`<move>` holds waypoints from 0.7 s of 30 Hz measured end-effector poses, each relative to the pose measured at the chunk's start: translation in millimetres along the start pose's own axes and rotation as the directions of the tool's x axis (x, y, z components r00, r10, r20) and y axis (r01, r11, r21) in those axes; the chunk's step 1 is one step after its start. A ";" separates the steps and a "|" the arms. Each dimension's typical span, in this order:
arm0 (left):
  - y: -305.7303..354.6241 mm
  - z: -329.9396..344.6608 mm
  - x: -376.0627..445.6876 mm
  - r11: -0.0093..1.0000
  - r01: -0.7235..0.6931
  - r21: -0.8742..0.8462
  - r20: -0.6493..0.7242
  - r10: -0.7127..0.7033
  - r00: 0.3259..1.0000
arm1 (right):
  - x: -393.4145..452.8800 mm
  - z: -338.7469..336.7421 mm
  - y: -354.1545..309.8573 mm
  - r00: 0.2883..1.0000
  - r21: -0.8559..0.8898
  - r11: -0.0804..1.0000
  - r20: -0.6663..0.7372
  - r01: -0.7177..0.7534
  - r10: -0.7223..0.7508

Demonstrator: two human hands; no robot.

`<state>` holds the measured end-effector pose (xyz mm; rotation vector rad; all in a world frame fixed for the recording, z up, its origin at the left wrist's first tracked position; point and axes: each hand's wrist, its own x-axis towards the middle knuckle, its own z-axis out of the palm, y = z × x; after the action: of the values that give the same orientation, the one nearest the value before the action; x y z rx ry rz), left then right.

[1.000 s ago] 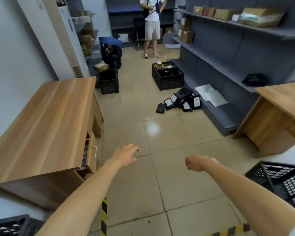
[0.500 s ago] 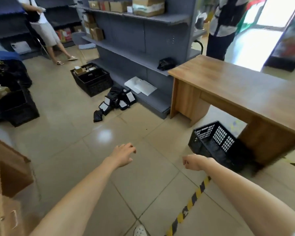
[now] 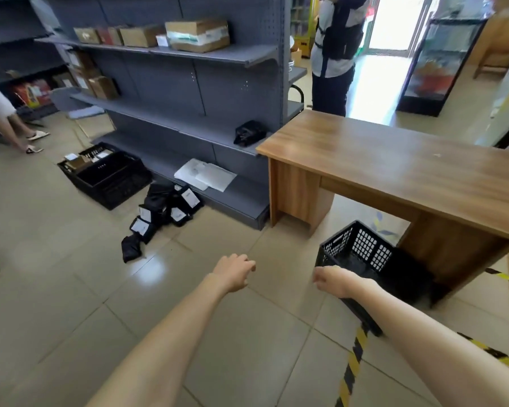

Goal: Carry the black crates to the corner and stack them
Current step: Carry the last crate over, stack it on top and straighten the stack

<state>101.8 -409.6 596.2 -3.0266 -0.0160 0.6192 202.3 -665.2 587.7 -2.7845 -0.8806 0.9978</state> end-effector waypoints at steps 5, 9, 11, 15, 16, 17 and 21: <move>-34.0 -1.4 39.4 0.999 -0.002 0.046 0.099 -0.003 0.995 | 22.1 -1.2 -3.4 0.999 0.035 0.999 0.044 -0.028 0.027; -18.3 -13.0 83.3 0.995 -0.092 0.049 0.103 0.087 0.991 | 28.1 -0.9 47.8 0.979 0.022 0.985 0.119 -0.169 0.166; -4.0 -19.5 107.0 0.988 -0.152 0.042 0.099 0.147 0.984 | 28.6 -3.9 74.4 0.962 0.024 0.970 0.139 -0.240 0.235; 19.0 -30.2 162.3 0.967 -0.240 0.080 0.148 0.227 0.963 | 44.4 -17.2 116.6 0.933 0.061 0.940 0.157 -0.336 0.323; 22.5 -33.5 178.7 0.963 -0.253 0.093 0.168 0.235 0.957 | 52.6 -23.0 126.4 0.930 0.082 0.934 0.157 -0.348 0.333; 26.5 -38.2 196.1 0.959 -0.262 0.106 0.182 0.240 0.953 | 61.3 -29.5 136.6 0.930 0.106 0.930 0.152 -0.352 0.335; 51.5 -70.3 267.4 0.948 -0.295 0.119 0.194 0.269 0.943 | 96.7 -65.0 186.0 0.937 0.201 0.915 0.112 -0.349 0.332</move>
<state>375.3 -458.9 553.2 -2.8428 0.4457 0.8647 394.3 -760.4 540.6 -2.7757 -0.2656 1.1704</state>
